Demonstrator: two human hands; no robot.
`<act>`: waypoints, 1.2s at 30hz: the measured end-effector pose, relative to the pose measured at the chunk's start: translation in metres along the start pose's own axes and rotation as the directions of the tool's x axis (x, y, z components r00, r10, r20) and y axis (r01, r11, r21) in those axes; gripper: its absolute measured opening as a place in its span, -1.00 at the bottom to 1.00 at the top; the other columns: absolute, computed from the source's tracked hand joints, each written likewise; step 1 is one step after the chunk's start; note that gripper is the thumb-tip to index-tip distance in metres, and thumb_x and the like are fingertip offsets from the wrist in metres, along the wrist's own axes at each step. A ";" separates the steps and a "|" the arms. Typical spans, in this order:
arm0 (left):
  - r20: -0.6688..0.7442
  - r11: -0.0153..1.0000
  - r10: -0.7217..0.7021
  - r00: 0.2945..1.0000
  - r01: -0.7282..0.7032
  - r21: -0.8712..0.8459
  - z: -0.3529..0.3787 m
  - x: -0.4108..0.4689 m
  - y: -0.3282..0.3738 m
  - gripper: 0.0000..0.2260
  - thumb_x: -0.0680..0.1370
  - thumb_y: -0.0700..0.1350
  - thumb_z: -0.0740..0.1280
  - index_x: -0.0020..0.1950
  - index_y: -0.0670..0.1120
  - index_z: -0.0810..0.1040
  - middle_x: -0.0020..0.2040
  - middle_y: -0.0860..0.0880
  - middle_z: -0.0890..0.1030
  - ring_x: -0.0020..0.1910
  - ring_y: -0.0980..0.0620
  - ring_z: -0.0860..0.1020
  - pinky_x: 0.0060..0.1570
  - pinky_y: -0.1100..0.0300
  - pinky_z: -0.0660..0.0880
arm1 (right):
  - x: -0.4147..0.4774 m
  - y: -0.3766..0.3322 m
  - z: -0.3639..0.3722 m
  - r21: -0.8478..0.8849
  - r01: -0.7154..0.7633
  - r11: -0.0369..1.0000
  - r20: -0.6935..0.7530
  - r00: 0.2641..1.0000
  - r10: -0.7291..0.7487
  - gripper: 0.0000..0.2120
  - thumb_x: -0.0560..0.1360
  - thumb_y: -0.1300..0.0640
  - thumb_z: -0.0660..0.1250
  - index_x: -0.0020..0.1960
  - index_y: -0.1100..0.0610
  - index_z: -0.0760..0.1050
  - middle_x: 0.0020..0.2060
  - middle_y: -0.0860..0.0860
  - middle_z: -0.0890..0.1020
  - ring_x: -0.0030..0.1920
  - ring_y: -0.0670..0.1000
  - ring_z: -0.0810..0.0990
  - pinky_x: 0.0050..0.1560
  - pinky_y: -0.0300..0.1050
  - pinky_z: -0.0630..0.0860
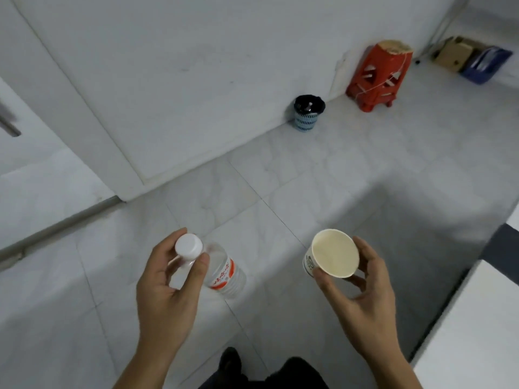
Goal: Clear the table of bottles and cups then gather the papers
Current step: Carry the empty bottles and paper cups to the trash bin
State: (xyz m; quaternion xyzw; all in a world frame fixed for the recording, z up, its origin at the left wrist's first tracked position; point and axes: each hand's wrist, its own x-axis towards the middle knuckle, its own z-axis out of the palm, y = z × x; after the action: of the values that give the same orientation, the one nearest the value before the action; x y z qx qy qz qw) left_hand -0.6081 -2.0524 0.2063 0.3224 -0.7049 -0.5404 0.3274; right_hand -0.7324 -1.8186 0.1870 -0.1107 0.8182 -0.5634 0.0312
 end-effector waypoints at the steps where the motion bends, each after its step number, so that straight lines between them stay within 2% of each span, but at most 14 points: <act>1: 0.043 1.000 0.009 0.999 -0.010 0.011 0.017 0.030 0.002 -0.64 0.47 -0.21 0.46 0.23 0.05 0.55 0.17 0.04 0.64 0.17 0.13 0.60 0.15 0.36 0.50 | 0.020 0.001 0.001 0.001 -0.027 1.000 -0.046 0.999 0.027 -0.23 0.26 -0.21 0.54 0.40 -0.11 0.35 0.21 -0.16 0.50 0.09 -0.17 0.58 -0.03 -0.29 0.54; 4: 0.169 0.998 0.058 0.984 -0.061 0.015 0.080 0.113 0.014 -0.63 0.48 -0.21 0.46 0.24 0.05 0.55 0.16 0.05 0.65 0.18 0.14 0.59 0.16 0.33 0.50 | 0.081 0.005 0.007 0.007 -0.078 0.997 -0.156 0.985 0.078 -0.22 0.26 -0.19 0.52 0.41 -0.08 0.34 0.23 -0.13 0.49 0.13 -0.16 0.56 0.04 -0.19 0.55; 10: 0.310 0.997 0.065 0.949 -0.073 0.014 0.227 0.241 0.001 -0.63 0.47 -0.17 0.46 0.19 0.17 0.54 0.16 0.05 0.65 0.20 0.07 0.59 0.17 0.31 0.51 | 0.238 0.050 0.024 0.082 -0.183 0.980 -0.328 0.923 0.200 -0.32 0.26 -0.30 0.53 0.30 -0.33 0.31 0.21 -0.20 0.49 0.11 -0.14 0.59 0.03 -0.22 0.54; 15: 0.318 0.994 0.090 0.944 -0.107 0.037 0.333 0.355 0.024 -0.63 0.45 -0.05 0.52 0.20 0.22 0.53 0.14 0.18 0.64 0.15 0.18 0.60 0.15 0.29 0.53 | 0.412 0.053 0.021 0.113 -0.203 0.973 -0.296 0.927 0.228 -0.16 0.26 -0.21 0.53 0.46 -0.06 0.32 0.24 -0.17 0.47 0.12 -0.15 0.58 0.10 -0.11 0.57; 19: 0.229 0.988 0.139 0.963 -0.150 0.028 0.392 0.452 0.045 -0.62 0.47 -0.15 0.45 0.26 0.10 0.53 0.19 0.05 0.63 0.20 0.09 0.59 0.19 0.25 0.52 | 0.545 0.038 0.024 0.052 -0.147 0.988 -0.220 0.963 0.154 -0.24 0.33 -0.13 0.58 0.42 -0.17 0.29 0.22 -0.27 0.43 0.18 -0.12 0.55 0.06 -0.26 0.52; 22: 0.145 0.991 0.129 0.981 -0.133 0.017 0.432 0.516 0.043 -0.62 0.48 -0.18 0.43 0.29 -0.02 0.53 0.22 0.00 0.62 0.23 0.03 0.58 0.22 0.23 0.51 | 0.633 0.033 0.037 0.040 -0.121 0.992 -0.184 0.975 0.126 -0.21 0.30 -0.28 0.52 0.43 -0.17 0.29 0.23 -0.26 0.44 0.19 -0.11 0.55 0.02 -0.29 0.50; 26: 0.076 0.997 0.075 0.994 -0.073 -0.019 0.496 0.603 0.020 -0.63 0.46 -0.21 0.44 0.26 -0.05 0.54 0.21 -0.04 0.63 0.20 0.08 0.59 0.21 0.24 0.52 | 0.747 0.049 0.070 0.012 -0.125 0.992 -0.152 0.980 0.126 -0.20 0.25 -0.34 0.47 0.41 -0.20 0.29 0.25 -0.19 0.47 0.20 -0.10 0.56 0.03 -0.24 0.54; 29: 0.090 0.999 0.049 0.995 -0.047 -0.020 0.553 0.682 0.005 -0.63 0.46 -0.20 0.44 0.23 0.05 0.54 0.19 0.01 0.63 0.16 0.18 0.59 0.18 0.34 0.50 | 0.837 0.062 0.093 -0.026 -0.125 0.992 -0.147 0.982 0.120 -0.24 0.28 -0.31 0.51 0.39 -0.22 0.28 0.25 -0.21 0.45 0.20 -0.11 0.55 0.03 -0.20 0.56; 31: 0.119 0.999 0.040 0.992 -0.036 -0.032 0.592 0.739 0.006 -0.62 0.46 -0.21 0.44 0.19 0.14 0.53 0.19 0.04 0.63 0.18 0.14 0.59 0.17 0.36 0.49 | 0.896 0.063 0.103 -0.048 -0.136 0.990 -0.161 0.979 0.127 -0.25 0.29 -0.25 0.52 0.38 -0.21 0.28 0.25 -0.20 0.44 0.21 -0.12 0.53 0.04 -0.18 0.57; 33: 0.153 0.998 0.057 0.987 -0.052 -0.037 0.633 0.792 0.016 -0.61 0.47 -0.24 0.44 0.18 0.16 0.52 0.19 0.05 0.63 0.20 0.08 0.58 0.17 0.36 0.49 | 0.951 0.058 0.106 -0.055 -0.136 0.989 -0.176 0.977 0.125 -0.26 0.29 -0.23 0.52 0.38 -0.21 0.28 0.24 -0.22 0.44 0.21 -0.12 0.54 0.02 -0.23 0.55; 36: 0.226 0.994 0.107 0.968 -0.105 -0.023 0.696 0.869 0.033 -0.62 0.49 -0.25 0.44 0.19 0.15 0.51 0.17 0.16 0.61 0.20 0.14 0.57 0.17 0.36 0.49 | 1.031 0.055 0.106 -0.072 -0.156 0.985 -0.211 0.968 0.138 -0.30 0.32 -0.18 0.55 0.35 -0.25 0.27 0.21 -0.31 0.41 0.17 -0.14 0.55 -0.05 -0.32 0.50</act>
State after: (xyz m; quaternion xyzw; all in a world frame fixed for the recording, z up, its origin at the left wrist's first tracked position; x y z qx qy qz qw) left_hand -1.6770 -2.3652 0.1965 0.2186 -0.7510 -0.5592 0.2748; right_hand -1.7258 -2.1196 0.1733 0.0076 0.8468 -0.5315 -0.0166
